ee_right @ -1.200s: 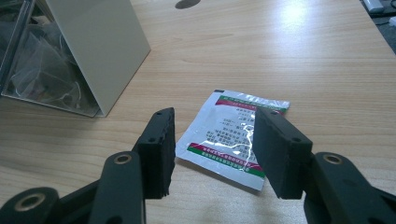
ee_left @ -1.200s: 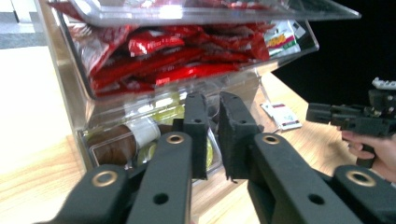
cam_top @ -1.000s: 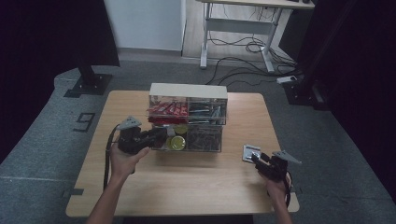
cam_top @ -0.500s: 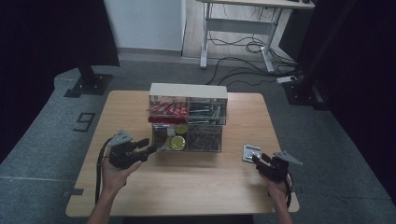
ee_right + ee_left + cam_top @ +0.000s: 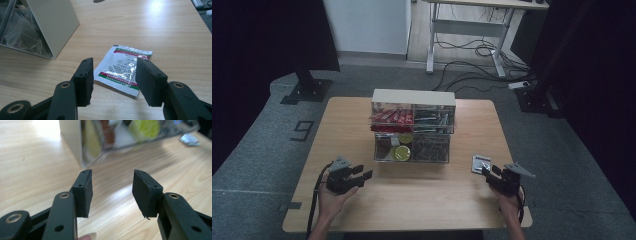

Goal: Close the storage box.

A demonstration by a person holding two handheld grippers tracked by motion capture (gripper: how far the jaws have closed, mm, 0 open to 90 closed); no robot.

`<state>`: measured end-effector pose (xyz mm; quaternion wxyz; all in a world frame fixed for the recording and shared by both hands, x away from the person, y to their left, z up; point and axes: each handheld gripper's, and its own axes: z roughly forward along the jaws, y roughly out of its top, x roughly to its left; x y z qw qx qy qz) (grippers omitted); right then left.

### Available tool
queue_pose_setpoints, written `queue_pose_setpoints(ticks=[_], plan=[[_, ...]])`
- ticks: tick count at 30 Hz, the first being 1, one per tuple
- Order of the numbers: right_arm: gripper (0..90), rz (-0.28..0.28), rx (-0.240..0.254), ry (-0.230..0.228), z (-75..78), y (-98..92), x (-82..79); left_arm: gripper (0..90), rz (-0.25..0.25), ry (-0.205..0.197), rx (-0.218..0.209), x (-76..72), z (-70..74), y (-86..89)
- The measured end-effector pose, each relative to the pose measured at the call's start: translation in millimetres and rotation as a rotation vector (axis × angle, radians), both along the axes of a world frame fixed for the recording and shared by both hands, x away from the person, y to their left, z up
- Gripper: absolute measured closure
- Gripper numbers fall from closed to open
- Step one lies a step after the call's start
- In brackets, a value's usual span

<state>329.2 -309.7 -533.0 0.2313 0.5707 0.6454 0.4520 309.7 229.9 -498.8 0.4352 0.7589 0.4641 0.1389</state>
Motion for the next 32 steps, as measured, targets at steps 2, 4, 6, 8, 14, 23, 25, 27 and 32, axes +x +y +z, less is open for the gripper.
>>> queue_pose_setpoints(ticks=[2,4,6,8,14,23,25,27,32], plan=[[48.5,0.001,-0.001,-0.001,-0.8,0.8,0.5,50.7,0.009,0.015,0.003,0.2,-9.0,3.8],[48.5,0.004,-0.004,0.0,-1.0,1.6,0.9,50.5,0.008,0.028,0.017,0.8,-15.5,6.2],[48.5,0.004,-0.004,-0.001,-1.5,1.5,0.9,50.3,0.02,0.026,0.062,1.0,-23.6,8.4],[48.5,0.004,-0.006,0.003,-2.1,1.2,0.8,50.3,0.025,0.031,0.09,1.7,-30.7,9.2],[48.5,0.006,-0.007,0.005,-3.9,1.4,1.4,49.7,0.021,0.058,0.136,4.2,-41.7,3.5],[48.2,0.012,-0.013,0.005,-4.5,1.7,1.4,48.9,0.032,0.067,0.141,3.5,-42.9,6.4],[48.2,0.014,-0.014,0.002,-4.4,2.4,1.4,48.8,0.04,0.069,0.135,3.2,-44.2,8.3],[48.0,0.016,-0.015,0.001,-4.4,3.3,1.5,49.0,0.052,0.069,0.121,2.6,-45.8,10.4],[47.8,0.02,-0.019,0.002,-4.7,4.8,2.2,48.8,0.062,0.074,0.117,2.9,-45.1,12.1]])
